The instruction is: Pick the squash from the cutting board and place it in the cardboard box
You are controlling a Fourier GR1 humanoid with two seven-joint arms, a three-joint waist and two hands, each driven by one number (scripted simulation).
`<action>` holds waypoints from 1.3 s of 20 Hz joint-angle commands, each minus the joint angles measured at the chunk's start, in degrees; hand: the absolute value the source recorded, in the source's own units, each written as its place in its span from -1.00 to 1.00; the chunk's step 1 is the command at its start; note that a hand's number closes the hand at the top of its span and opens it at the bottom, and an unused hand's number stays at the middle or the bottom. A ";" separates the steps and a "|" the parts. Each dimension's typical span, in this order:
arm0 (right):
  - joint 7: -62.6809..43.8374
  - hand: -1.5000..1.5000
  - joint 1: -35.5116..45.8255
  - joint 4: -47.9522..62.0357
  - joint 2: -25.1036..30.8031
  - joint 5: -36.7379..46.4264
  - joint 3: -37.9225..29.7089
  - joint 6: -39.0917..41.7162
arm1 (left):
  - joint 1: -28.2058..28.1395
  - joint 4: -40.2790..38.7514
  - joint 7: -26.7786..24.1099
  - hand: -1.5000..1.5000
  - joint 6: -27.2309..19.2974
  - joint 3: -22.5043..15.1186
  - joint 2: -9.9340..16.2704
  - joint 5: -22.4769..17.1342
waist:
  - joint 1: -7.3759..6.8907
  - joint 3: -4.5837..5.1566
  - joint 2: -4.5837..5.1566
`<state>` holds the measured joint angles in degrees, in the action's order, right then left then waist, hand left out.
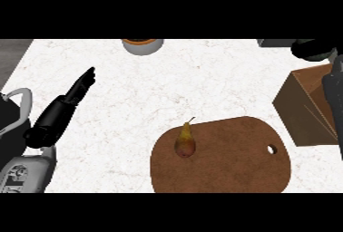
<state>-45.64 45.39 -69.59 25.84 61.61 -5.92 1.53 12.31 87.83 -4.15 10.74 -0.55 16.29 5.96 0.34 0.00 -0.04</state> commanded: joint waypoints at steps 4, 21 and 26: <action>3.90 1.00 -6.33 2.07 4.48 -10.79 -6.96 14.02 | -2.72 0.59 -2.20 0.00 1.60 1.56 1.44 -0.78 | 0.22 0.00 -0.23; 25.59 -1.00 -14.95 1.35 6.72 -23.95 -15.78 15.26 | -2.99 2.05 -1.24 0.00 2.51 2.13 0.16 -0.70 | -0.24 -0.05 -0.08; 25.43 -1.00 -7.58 -2.97 -1.25 -35.96 -29.77 2.63 | -1.28 1.25 0.47 0.00 0.58 1.23 -1.01 1.01 | 0.88 -0.24 -0.61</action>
<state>-21.61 35.49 -69.75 29.01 32.63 -27.51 12.00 11.49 89.21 -3.57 11.95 0.37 15.32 6.56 0.66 -0.16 -0.33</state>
